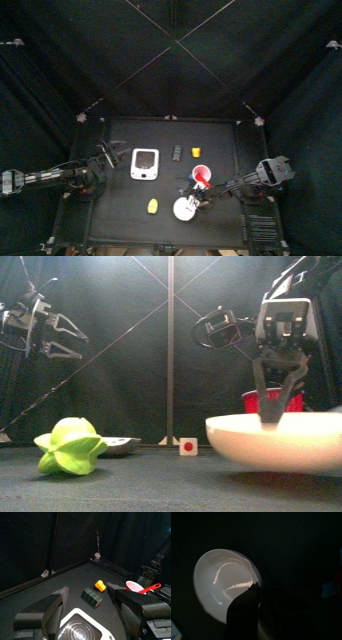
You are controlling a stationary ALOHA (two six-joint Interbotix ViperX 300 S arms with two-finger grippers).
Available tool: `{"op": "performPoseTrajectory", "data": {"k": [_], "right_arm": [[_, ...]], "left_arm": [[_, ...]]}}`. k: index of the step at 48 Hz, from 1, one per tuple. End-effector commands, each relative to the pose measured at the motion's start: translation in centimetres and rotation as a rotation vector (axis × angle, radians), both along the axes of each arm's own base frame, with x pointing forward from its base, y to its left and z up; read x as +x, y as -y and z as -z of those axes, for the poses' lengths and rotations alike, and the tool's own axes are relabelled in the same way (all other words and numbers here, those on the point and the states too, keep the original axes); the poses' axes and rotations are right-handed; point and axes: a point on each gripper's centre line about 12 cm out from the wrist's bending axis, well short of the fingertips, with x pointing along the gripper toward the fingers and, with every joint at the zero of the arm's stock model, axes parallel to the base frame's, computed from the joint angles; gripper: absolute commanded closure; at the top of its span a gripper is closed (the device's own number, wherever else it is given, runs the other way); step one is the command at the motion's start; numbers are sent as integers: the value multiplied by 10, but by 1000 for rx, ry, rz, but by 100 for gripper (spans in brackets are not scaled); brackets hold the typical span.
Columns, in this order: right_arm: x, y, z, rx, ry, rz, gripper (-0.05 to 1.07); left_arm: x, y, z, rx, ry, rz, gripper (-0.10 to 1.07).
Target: Place pan to right of starfruit
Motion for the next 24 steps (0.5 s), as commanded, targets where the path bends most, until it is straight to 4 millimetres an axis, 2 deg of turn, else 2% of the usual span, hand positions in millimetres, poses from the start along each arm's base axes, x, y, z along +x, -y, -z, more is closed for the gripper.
{"op": "performPoseTrajectory", "data": {"k": [1,11,24], "right_arm": [[5,1,-8,1,19,6,43],[5,3,-3,-6,-4,11,35],[8,3,-8,-20,-9,8,34]], "left_arm": [[1,-1,-5,6,10,-5,1],[1,-2,-5,7,11,-7,1],[1,-2,-5,7,11,-7,1]]}}
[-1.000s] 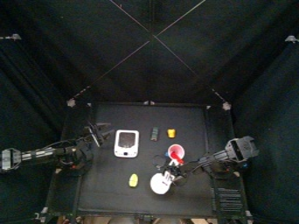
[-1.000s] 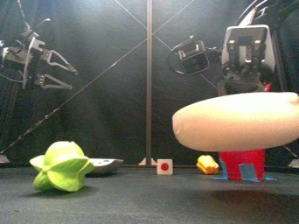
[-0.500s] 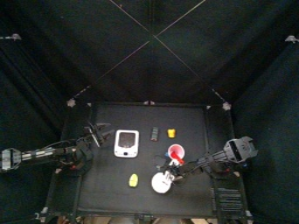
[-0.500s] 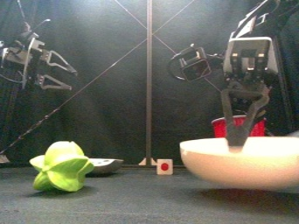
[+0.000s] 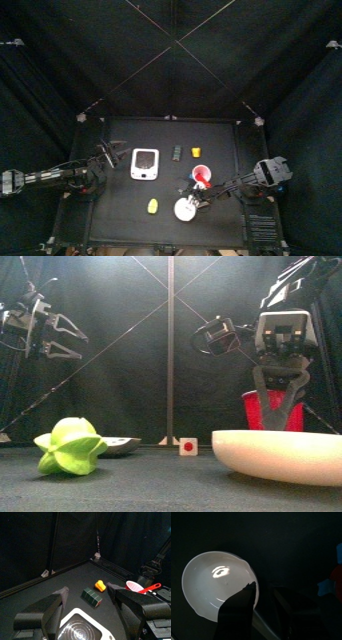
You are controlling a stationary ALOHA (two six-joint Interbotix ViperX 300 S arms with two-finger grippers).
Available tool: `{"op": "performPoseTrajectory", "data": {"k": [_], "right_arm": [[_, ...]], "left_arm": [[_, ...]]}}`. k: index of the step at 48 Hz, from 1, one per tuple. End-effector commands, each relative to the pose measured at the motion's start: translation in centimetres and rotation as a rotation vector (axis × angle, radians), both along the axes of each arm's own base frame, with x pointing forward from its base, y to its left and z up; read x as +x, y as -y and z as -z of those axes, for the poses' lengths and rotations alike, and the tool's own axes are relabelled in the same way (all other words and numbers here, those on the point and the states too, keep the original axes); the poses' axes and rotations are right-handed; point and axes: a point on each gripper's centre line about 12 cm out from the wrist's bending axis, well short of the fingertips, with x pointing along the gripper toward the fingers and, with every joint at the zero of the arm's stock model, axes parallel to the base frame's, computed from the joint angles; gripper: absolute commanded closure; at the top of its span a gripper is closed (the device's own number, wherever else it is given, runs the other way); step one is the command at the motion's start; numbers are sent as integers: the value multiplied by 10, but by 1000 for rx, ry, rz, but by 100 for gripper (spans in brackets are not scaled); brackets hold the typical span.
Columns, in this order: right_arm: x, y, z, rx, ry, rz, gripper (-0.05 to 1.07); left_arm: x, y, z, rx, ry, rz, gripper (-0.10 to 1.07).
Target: Place pan to right of starfruit
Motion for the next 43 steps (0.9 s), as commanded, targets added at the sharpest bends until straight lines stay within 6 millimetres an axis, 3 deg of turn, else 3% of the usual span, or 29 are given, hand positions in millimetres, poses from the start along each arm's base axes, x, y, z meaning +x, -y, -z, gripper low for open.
{"op": "performPoseTrajectory", "data": {"k": [1,23,43], "right_arm": [[7,1,-14,-3,34,-1,34],[26,0,-38,-65,99,-48,35],[29,-1,-41,-66,113,-53,35]], "left_arm": [[1,-1,-4,5,8,-5,1],[1,-1,-4,5,7,-5,1],[1,-1,-4,2,8,-3,1]]}}
